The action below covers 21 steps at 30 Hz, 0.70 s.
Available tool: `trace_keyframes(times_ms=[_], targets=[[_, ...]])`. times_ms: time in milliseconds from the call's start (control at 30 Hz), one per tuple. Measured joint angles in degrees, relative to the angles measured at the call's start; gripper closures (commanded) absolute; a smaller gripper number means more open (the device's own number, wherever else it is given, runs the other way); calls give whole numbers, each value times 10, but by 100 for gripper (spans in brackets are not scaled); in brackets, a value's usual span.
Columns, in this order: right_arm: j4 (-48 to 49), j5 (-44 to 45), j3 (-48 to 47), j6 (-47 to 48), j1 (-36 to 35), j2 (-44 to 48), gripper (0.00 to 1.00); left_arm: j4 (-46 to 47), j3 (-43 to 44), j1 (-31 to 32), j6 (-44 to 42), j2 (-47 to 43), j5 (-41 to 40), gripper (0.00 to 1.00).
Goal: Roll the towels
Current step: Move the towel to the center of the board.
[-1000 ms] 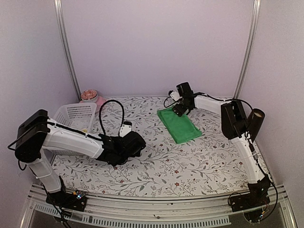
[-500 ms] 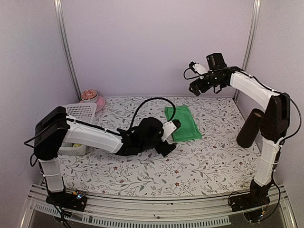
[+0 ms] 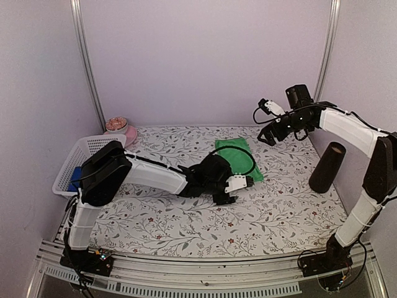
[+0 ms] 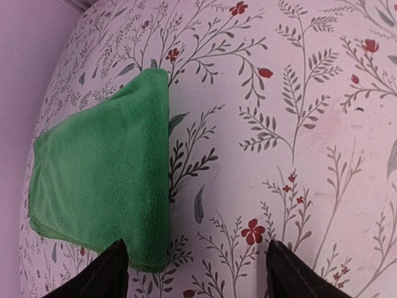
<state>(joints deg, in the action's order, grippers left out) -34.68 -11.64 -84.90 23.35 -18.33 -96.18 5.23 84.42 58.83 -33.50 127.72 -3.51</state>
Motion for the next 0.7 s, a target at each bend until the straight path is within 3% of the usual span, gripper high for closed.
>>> trace_keyframes(times_ms=[200,400,500,600,700], targets=[[18,-16,2,5,5,35,1,-18,47,-5,-35,42,-18,40],[24,-25,15,14,5,35,1,-30,75,-15,-60,60,-39,45],[29,-28,20,21,5,35,1,-31,83,-23,-69,67,-49,54],[33,-39,27,30,5,36,1,-35,95,-31,-76,77,-56,72],[43,-51,44,48,5,42,1,-44,108,-35,-85,87,-60,100]])
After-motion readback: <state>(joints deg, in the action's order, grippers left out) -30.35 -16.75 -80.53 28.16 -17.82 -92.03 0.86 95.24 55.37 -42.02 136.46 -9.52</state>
